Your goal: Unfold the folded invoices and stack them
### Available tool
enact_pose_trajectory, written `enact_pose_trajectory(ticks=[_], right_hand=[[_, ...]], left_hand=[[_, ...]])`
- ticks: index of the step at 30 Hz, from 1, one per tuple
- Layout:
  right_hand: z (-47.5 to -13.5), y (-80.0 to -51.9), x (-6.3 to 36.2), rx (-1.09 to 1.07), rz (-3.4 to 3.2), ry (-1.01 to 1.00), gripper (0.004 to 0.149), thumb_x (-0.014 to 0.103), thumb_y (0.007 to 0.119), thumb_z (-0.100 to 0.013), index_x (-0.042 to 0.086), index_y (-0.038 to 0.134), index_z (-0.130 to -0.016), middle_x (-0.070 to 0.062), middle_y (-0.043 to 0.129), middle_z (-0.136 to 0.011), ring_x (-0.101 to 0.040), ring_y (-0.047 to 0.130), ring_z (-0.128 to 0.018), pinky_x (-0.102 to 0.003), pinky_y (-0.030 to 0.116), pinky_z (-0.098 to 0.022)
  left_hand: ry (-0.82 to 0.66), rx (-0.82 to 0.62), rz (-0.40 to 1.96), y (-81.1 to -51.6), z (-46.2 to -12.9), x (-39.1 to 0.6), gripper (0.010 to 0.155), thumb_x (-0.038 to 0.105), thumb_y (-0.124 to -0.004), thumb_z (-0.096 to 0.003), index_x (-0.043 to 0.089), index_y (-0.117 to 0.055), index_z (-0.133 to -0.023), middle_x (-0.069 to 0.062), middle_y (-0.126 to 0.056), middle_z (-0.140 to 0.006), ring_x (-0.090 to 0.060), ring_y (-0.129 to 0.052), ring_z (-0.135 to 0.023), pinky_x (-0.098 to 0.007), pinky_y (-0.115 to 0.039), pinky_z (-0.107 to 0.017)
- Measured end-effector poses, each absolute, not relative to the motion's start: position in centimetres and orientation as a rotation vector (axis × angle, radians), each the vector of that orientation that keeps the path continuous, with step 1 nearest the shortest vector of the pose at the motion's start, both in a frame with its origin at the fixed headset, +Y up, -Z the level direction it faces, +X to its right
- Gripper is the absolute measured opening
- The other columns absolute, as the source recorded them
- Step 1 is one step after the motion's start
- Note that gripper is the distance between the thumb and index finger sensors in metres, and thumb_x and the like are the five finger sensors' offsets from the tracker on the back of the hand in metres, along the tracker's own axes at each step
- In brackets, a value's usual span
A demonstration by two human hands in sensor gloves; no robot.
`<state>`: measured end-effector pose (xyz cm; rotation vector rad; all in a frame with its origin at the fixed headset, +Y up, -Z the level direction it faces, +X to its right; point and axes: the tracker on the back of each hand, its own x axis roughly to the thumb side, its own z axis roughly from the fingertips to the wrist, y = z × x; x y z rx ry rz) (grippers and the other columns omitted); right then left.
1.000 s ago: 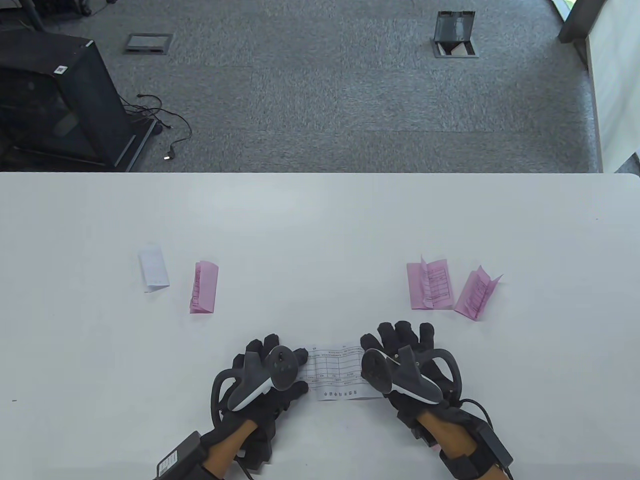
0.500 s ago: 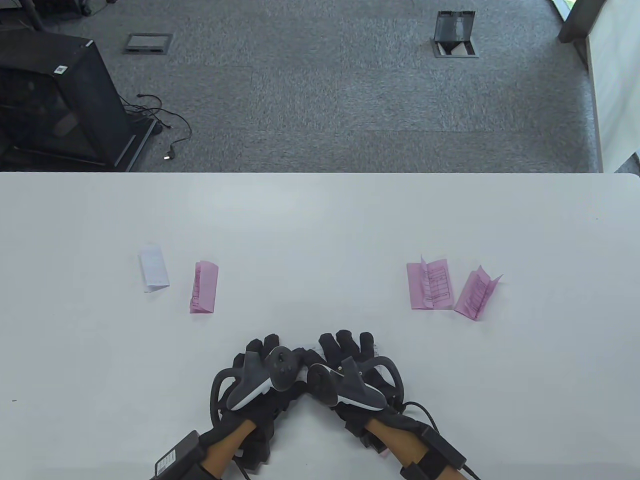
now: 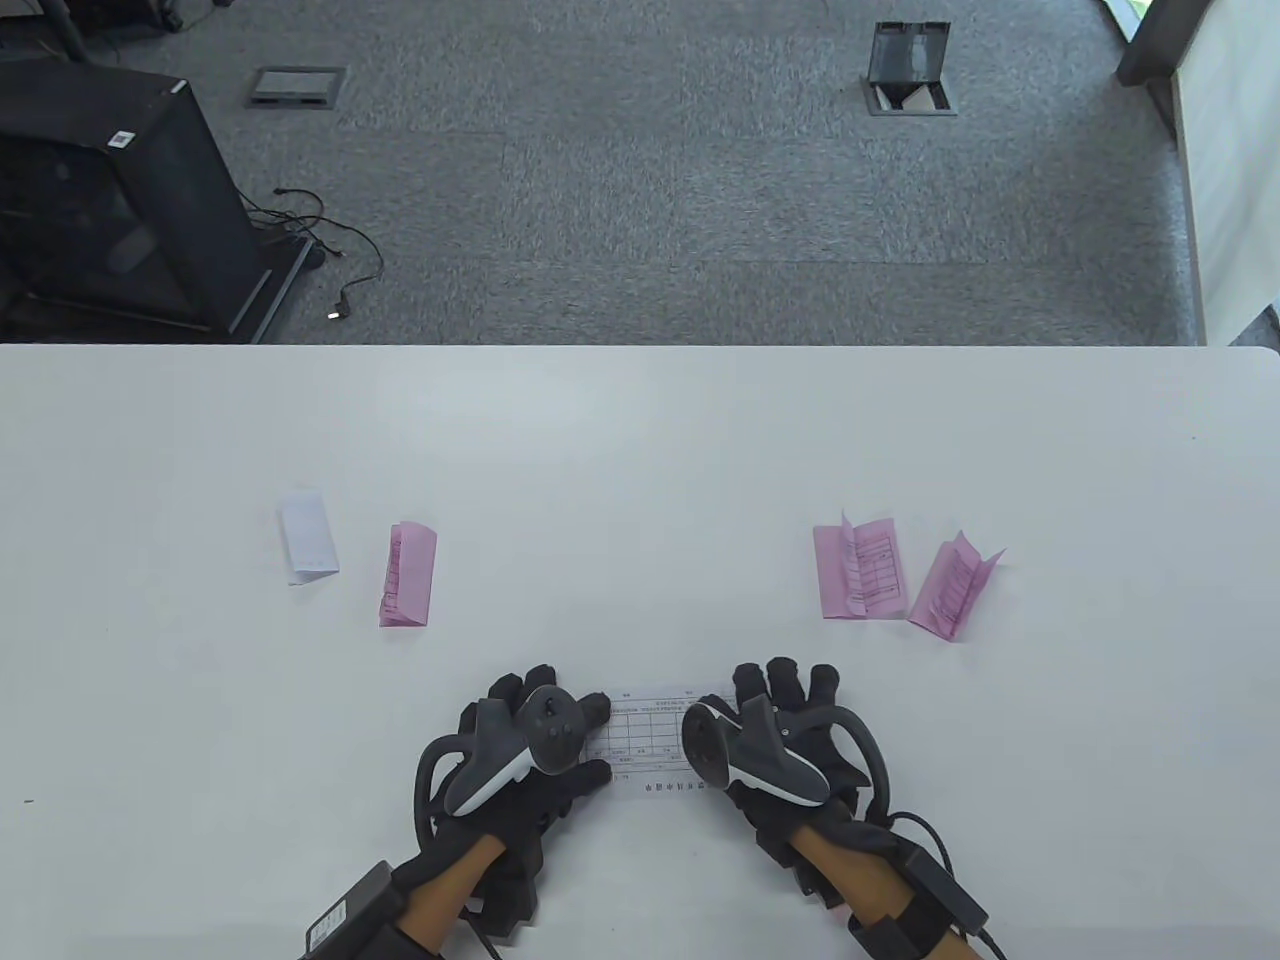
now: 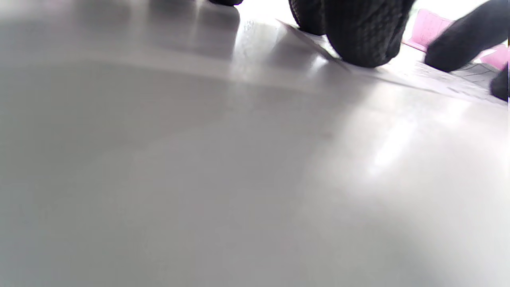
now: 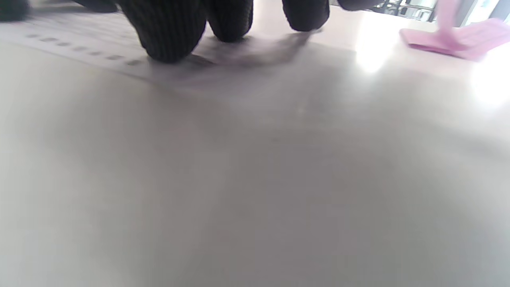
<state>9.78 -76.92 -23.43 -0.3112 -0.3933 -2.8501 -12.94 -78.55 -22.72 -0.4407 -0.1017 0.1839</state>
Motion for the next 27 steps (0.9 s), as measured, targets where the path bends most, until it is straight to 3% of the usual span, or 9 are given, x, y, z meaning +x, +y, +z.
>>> enact_pose_trajectory(ticks=[12, 15, 20, 27], right_hand=[[-24.6, -77.2, 13.3, -0.269, -2.965, -0.627, 0.064, 0.052, 0.067, -0.049, 0.038, 0.04, -0.105, -0.012, 0.04, -0.116, -0.045, 0.044, -0.105, -0.074, 0.031, -0.07], [-25.1, -77.2, 14.4, -0.288, -3.088, -0.714, 0.067, 0.056, 0.066, -0.048, 0.035, 0.04, -0.106, -0.014, 0.036, -0.114, -0.046, 0.039, -0.103, -0.072, 0.032, -0.07], [-25.3, -77.5, 15.1, -0.166, -3.274, -0.69, 0.076, 0.06, 0.063, -0.046, 0.025, 0.039, -0.109, -0.014, 0.04, -0.112, -0.045, 0.037, -0.101, -0.071, 0.033, -0.07], [-24.3, -78.5, 13.3, -0.157, -3.128, -0.46, 0.079, 0.06, 0.062, -0.046, 0.022, 0.035, -0.11, -0.017, 0.036, -0.11, -0.049, 0.039, -0.099, -0.068, 0.037, -0.07]], left_hand=[[-0.091, -0.439, 0.223, -78.5, -22.7, -13.2, 0.072, 0.054, -0.078, -0.0489, 0.046, -0.043, -0.111, -0.009, -0.017, -0.126, -0.039, -0.015, -0.114, -0.07, -0.02, -0.079], [-0.094, -0.446, 0.226, -78.6, -22.8, -13.2, 0.072, 0.054, -0.077, -0.0494, 0.046, -0.042, -0.112, -0.01, -0.016, -0.126, -0.04, -0.014, -0.113, -0.07, -0.019, -0.079], [-0.096, -0.448, 0.227, -78.6, -22.8, -13.2, 0.072, 0.054, -0.077, -0.0496, 0.045, -0.041, -0.112, -0.01, -0.016, -0.126, -0.04, -0.013, -0.113, -0.07, -0.019, -0.079], [-0.098, -0.454, 0.231, -78.6, -22.8, -13.1, 0.073, 0.054, -0.077, -0.0497, 0.045, -0.04, -0.112, -0.01, -0.014, -0.125, -0.04, -0.012, -0.113, -0.07, -0.018, -0.078]])
